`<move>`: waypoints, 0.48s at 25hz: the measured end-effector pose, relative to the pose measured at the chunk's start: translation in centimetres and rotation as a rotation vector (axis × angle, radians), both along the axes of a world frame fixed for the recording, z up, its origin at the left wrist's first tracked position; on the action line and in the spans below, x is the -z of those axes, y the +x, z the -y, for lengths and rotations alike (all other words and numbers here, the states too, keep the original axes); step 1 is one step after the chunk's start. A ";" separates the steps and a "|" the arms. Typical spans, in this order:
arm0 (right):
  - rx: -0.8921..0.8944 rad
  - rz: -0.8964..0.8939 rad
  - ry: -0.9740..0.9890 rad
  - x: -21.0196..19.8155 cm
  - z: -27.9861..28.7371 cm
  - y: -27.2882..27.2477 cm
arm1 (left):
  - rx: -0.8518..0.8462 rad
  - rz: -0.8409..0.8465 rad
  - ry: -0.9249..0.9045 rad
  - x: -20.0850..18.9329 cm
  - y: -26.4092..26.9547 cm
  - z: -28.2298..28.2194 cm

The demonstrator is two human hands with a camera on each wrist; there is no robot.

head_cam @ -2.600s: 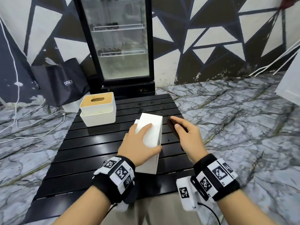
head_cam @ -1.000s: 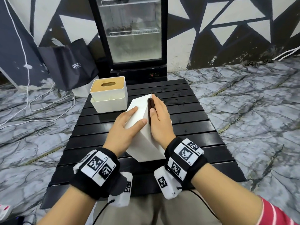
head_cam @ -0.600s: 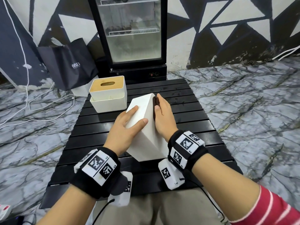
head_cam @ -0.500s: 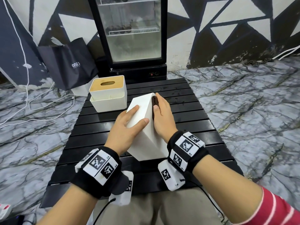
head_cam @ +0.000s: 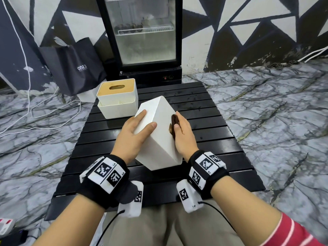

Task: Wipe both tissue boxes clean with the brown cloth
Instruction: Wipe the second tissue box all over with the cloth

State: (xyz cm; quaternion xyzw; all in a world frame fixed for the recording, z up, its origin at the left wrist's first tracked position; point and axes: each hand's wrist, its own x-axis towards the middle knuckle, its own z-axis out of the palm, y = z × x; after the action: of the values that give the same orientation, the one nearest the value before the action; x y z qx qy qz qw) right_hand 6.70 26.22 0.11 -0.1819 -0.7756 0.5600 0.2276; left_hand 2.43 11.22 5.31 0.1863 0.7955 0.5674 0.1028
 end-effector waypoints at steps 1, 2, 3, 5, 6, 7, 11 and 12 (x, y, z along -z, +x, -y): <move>0.004 -0.001 0.004 0.1 0.4 0.4 | -0.003 0.005 0.006 0.1 -0.1 0.0; 0.003 0.000 0.013 0.2 0.8 0.8 | -0.007 0.008 0.009 0.2 -0.1 0.0; -0.002 0.003 0.021 0.1 1.3 1.1 | -0.008 0.008 0.012 0.2 -0.1 0.0; -0.027 0.002 0.032 -0.2 2.0 1.5 | -0.018 0.008 0.012 0.3 0.0 0.0; -0.045 -0.003 0.045 -0.3 2.1 1.5 | -0.019 0.011 0.011 0.2 0.0 0.0; -0.059 -0.009 0.060 -0.4 2.0 1.5 | -0.017 0.017 0.011 0.2 0.1 -0.1; -0.036 -0.029 0.026 0.2 1.8 2.1 | -0.018 0.013 0.007 0.1 0.3 -0.1; -0.009 -0.025 0.000 0.4 2.0 2.4 | -0.021 0.015 0.015 0.1 0.2 -0.1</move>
State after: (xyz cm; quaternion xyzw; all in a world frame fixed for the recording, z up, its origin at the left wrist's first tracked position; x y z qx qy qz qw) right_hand 9.11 24.19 -0.32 -0.1712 -0.7734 0.5633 0.2349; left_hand 2.68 11.31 5.23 0.1746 0.7924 0.5756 0.1017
